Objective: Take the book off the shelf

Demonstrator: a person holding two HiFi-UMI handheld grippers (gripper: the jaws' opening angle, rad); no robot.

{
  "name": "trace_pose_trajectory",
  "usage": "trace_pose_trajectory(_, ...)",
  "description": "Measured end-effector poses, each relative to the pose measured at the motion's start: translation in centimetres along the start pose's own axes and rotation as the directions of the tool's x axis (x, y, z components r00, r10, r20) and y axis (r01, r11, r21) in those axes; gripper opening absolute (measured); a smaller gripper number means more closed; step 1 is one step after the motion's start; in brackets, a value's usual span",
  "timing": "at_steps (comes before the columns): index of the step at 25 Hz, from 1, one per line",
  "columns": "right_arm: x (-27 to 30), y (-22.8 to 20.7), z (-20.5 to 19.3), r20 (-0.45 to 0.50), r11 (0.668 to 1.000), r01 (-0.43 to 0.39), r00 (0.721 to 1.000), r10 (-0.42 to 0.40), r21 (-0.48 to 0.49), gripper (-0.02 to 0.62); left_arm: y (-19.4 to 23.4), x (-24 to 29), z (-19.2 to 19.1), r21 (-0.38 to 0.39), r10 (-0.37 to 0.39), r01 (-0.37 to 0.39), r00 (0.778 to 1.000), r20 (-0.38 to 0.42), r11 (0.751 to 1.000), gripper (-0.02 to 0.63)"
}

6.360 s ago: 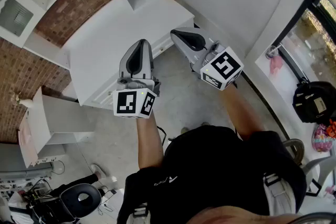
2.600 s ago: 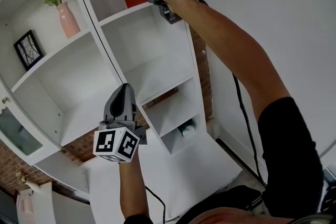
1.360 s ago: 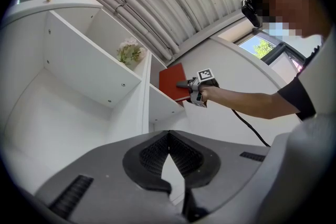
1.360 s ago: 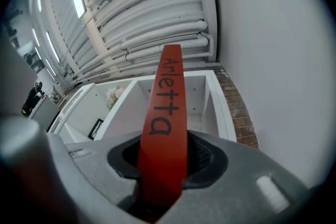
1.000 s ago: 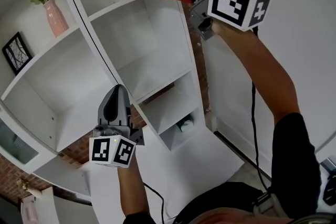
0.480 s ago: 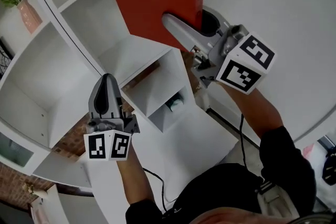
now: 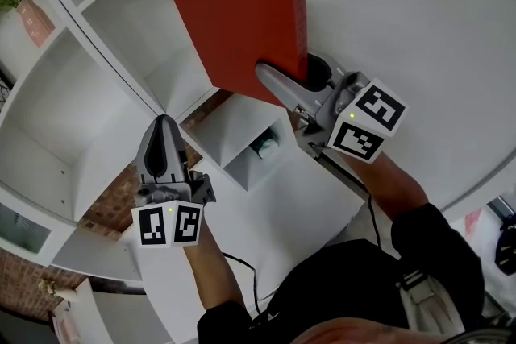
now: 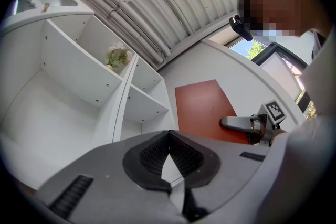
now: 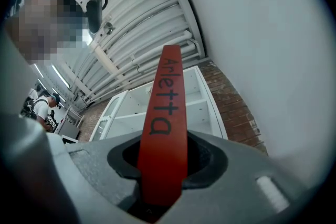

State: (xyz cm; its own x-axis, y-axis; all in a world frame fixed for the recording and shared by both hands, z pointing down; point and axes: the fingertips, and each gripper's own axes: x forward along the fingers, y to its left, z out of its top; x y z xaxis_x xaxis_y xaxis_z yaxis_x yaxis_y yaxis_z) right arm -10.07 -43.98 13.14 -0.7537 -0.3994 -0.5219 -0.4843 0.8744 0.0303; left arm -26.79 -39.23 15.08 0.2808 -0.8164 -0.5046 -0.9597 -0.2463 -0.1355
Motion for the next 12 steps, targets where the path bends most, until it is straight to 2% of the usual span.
trace_pose_trajectory(12,-0.36,0.17,0.56,0.000,1.000,-0.014,1.000,0.014,-0.025,0.155,-0.71,0.37,-0.04,0.007,-0.017,0.017,1.000,-0.004,1.000,-0.002)
